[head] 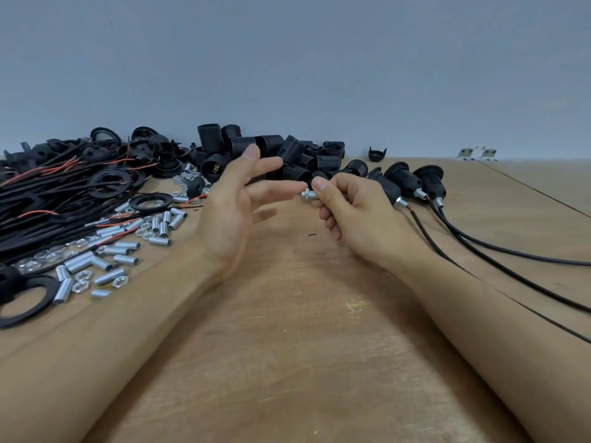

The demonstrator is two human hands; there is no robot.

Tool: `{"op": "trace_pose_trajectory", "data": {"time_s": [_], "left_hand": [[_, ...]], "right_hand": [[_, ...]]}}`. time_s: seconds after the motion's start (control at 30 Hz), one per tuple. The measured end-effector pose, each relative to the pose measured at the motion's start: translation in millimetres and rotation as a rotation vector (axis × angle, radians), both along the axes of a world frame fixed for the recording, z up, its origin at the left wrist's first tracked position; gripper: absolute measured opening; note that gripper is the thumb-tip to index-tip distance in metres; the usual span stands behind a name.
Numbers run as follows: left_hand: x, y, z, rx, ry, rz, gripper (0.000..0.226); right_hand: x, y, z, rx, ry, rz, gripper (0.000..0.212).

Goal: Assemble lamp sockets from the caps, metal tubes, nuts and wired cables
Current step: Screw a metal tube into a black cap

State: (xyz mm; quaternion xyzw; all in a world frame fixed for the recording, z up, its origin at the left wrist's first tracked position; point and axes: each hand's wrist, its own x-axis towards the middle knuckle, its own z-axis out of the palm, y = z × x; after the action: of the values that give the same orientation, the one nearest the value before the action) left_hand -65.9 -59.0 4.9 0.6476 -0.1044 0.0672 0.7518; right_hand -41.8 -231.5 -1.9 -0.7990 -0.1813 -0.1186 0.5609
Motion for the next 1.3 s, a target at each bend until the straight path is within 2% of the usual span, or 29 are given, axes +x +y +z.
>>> {"op": "trace_pose_trajectory", "data": {"time_s": [0.1,0.17,0.23,0.3,0.43,0.5,0.6,0.67,0.77,0.83,0.93,1.07,1.17,1.3], "left_hand": [[-0.2,5.1,4.2,-0.130,-0.050,0.047,0.054],[1.5,4.8,2.8,-0.024,-0.021,0.076,0.056],[1.9,2.2,-1.9,0.089,0.057,-0.001,0.061],[0.8,0.9,-3.5,0.100,0.087,-0.077,0.065],[0.1,6.1,1.3,-0.138,0.028,-0.066,0.062],[2.0,7.0,1.7,-0.171,0.049,-0.040,0.061],[5.3,2.5,-0.9,0.044,0.106,0.053,0.058],[4.7,-1.4,-3.1,0.182,0.129,0.028,0.059],[1.8,-2.6,-3.2,0.073,0.053,-0.076,0.062],[1.7,0.6,-0.6,-0.035,0.012,-0.051,0.056],[5.7,3.0,-2.1,0.063,0.050,0.071,0.046],[5.5,-0.1,-8.4,0.185,0.062,-0.063,0.052],[4.7,1.8,-8.4,0.146,-0.038,-0.043,0.042],[5.7,6.2,-7.4,0.062,-0.066,-0.064,0.038]], "right_hand": [[1.3,-1.0,-1.4,0.012,0.000,0.002,0.034],[1.1,-0.3,-1.5,0.006,0.002,0.014,0.033],[0.8,0.7,-0.8,-0.010,-0.002,0.029,0.032],[0.9,0.4,-0.7,0.001,-0.003,0.027,0.033],[-0.7,0.4,-0.2,-0.019,0.001,0.054,0.033],[-0.5,0.2,-1.6,-0.039,0.012,0.053,0.033],[1.7,-0.7,-2.2,-0.035,0.016,0.040,0.034],[3.1,-0.5,-3.6,-0.043,0.028,0.038,0.037],[4.9,-2.0,-4.8,-0.047,0.029,0.023,0.036],[5.5,-2.9,-4.3,-0.031,0.021,0.019,0.034],[6.4,-2.2,-5.7,-0.045,0.022,0.021,0.036],[7.8,-1.4,-6.7,-0.056,0.032,0.016,0.036],[8.5,-2.3,-4.0,-0.007,0.032,0.025,0.034],[7.1,-0.8,-5.2,-0.058,0.003,0.037,0.036]]}}
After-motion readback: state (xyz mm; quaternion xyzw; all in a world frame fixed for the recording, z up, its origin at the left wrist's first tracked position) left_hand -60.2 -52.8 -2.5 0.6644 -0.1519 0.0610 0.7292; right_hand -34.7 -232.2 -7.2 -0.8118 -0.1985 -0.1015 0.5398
